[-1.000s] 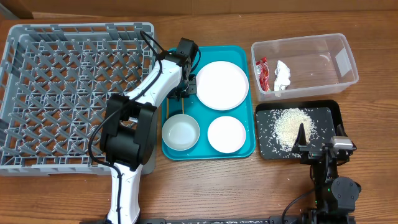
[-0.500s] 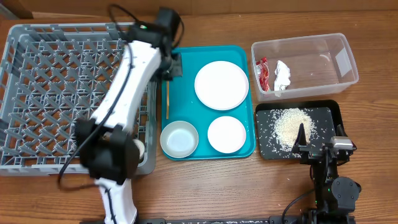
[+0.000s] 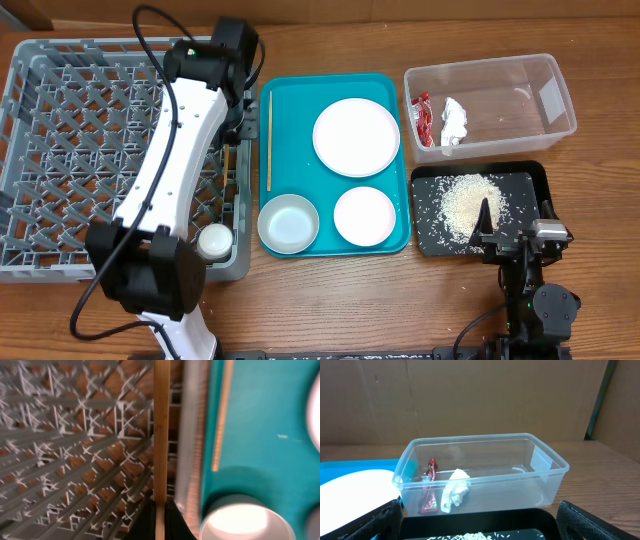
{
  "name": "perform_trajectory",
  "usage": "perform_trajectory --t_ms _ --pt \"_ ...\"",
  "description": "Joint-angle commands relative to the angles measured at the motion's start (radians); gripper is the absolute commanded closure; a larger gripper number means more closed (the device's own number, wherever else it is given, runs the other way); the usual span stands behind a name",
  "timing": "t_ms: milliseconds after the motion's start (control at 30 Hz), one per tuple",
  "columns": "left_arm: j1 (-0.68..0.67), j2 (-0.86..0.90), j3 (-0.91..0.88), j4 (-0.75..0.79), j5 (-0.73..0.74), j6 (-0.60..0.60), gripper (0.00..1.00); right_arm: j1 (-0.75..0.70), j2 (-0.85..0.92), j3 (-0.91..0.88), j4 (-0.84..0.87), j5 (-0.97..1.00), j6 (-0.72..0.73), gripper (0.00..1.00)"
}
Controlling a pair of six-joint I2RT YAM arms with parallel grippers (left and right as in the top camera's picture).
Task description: Sort waste into correct bins and load items into the dishwasher
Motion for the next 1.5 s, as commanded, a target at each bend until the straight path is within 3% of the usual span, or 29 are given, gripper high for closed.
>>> perform_trajectory --t_ms 0,67,100,233,300,500,733,833,1167,1367,1467 --pt "0.029 0.044 -0.077 0.043 -0.020 -0.057 0.96 -0.001 -0.008 -0.010 0.006 0.001 -0.004 0.00" --pt "0.031 0.051 -0.080 0.063 -0.011 -0.025 0.87 -0.001 -0.008 -0.010 0.006 0.001 -0.004 0.00" --pt "0.031 0.051 -0.079 0.074 0.010 0.021 0.72 -0.001 -0.008 -0.010 0.006 0.001 -0.004 0.00" --pt "0.000 0.050 -0.033 0.056 0.060 0.095 0.36 -0.001 -0.008 -0.010 0.006 0.001 -0.004 0.00" --pt "-0.026 0.050 -0.007 0.047 0.060 0.096 0.28 -0.001 -0.008 -0.010 0.006 0.001 -0.004 0.00" --pt "-0.139 0.064 -0.002 0.103 0.084 0.000 0.34 -0.001 -0.008 -0.010 0.006 0.001 -0.004 0.00" --pt "-0.190 0.193 -0.029 0.204 -0.104 -0.180 0.45 -0.001 -0.008 -0.010 0.006 0.001 -0.003 0.00" --pt "-0.172 0.298 -0.029 0.248 -0.103 -0.182 0.53 -0.001 -0.008 -0.010 0.006 0.001 -0.004 0.00" --pt "-0.142 0.452 -0.029 0.287 -0.040 -0.146 0.54 -0.001 -0.008 -0.010 0.006 0.001 -0.004 0.00" --pt "-0.142 0.477 -0.029 0.317 0.164 -0.039 0.74 -0.001 -0.008 -0.010 0.006 0.001 -0.004 0.00" --pt "-0.140 0.476 -0.012 0.299 0.185 -0.030 0.82 -0.001 -0.008 -0.010 0.006 0.001 -0.004 0.00"
